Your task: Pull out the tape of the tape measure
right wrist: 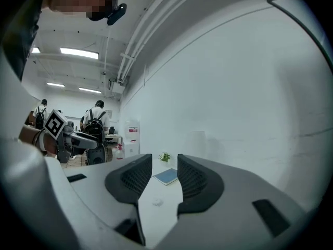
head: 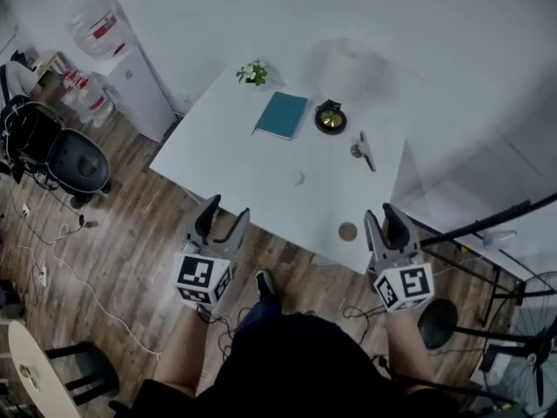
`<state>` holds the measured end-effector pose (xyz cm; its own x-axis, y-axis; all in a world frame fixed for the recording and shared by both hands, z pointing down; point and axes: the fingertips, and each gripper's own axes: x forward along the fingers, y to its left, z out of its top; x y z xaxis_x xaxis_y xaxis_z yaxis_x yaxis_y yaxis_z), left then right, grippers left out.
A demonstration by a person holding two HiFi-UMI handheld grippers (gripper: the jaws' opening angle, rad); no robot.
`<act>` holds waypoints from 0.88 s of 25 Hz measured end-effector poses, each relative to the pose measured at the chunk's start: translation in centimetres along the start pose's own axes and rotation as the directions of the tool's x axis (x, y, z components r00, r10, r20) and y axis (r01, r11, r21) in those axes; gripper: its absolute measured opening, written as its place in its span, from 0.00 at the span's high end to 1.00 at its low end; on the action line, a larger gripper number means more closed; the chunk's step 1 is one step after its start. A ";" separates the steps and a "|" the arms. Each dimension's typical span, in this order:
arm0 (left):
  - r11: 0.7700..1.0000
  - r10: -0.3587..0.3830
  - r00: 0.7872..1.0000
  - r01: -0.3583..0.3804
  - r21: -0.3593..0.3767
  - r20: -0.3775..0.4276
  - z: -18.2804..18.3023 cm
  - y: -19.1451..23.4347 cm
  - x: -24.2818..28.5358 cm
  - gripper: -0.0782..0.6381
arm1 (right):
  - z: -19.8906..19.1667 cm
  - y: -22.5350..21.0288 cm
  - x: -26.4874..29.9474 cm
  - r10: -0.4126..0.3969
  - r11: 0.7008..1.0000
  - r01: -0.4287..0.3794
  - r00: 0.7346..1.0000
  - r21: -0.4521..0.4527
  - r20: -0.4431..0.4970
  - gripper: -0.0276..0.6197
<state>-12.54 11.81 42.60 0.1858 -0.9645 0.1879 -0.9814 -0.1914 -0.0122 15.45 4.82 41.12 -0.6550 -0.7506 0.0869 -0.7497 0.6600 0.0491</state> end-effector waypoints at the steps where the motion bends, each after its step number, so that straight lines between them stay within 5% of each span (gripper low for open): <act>1: 1.000 -0.018 1.000 0.018 -0.005 -0.009 -0.4 1.3 1.0 0.54 | 0.1 0.3 1.2 -0.010 1.000 0.010 1.000 -0.002 -0.009 0.71; 10: 0.979 -0.200 0.966 0.202 -0.005 -0.162 -6.8 6.8 9.7 0.54 | -1.2 0.5 7.1 -0.160 0.986 0.163 0.981 0.019 -0.111 0.73; 22: 0.946 -0.305 0.904 0.324 0.016 -0.300 -13.4 2.1 18.4 0.54 | -4.9 -4.7 7.5 -0.213 0.971 0.228 0.962 0.078 -0.170 0.77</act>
<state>-11.84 -3.90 59.22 0.4528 -0.7590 0.4679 -0.8673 -0.4966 0.0338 14.53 -3.80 46.45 -0.4548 -0.8568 0.2428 -0.8844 0.4667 -0.0098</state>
